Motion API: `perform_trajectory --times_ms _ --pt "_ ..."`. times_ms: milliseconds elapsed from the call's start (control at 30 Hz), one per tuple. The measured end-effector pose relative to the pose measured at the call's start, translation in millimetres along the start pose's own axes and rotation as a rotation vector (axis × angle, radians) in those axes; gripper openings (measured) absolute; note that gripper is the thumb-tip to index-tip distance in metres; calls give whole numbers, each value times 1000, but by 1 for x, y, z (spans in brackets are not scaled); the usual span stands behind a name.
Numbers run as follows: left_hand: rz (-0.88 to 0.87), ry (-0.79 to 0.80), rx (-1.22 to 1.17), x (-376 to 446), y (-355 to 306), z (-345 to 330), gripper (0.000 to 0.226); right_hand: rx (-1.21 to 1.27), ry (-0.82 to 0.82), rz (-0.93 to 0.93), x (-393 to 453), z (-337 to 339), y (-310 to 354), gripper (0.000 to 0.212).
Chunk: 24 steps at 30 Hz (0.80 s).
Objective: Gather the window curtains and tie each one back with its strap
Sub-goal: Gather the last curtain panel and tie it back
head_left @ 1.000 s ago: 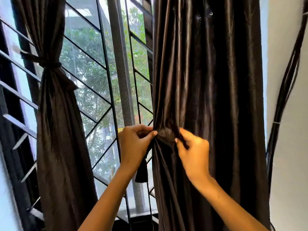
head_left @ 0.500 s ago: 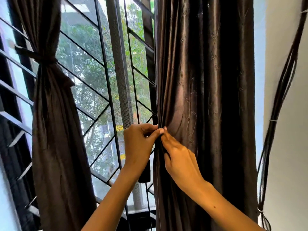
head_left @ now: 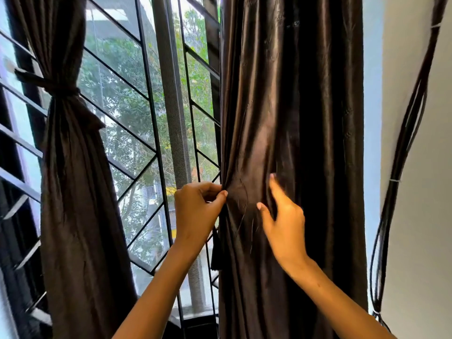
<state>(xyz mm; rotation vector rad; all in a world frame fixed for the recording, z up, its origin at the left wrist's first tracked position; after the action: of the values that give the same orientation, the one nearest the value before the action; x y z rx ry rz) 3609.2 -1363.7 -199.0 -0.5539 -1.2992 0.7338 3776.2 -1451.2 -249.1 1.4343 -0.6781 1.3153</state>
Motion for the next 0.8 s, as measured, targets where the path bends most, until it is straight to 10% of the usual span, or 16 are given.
perform_trajectory --times_ms 333,667,800 --pt "-48 41 -60 -7 -2 -5 7 -189 499 111 -13 -45 39 80" --pt "-9 -20 -38 1 2 3 22 29 513 228 -11 -59 29 62" --pt "67 18 -78 11 13 7 36 -14 143 -191 3 -21 -33 108"
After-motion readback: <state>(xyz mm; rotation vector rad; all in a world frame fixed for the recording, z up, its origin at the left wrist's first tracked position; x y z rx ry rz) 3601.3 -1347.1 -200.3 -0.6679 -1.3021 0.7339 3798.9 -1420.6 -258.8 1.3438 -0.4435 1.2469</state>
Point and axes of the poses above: each hand's wrist, its own x-axis towards the middle knuckle, its own z-axis out of the back of the hand, y = z × x, the point moved 10 cm from there along x, towards the middle knuckle, and after that the axes turned 15 degrees about z, right-handed, at the moved point
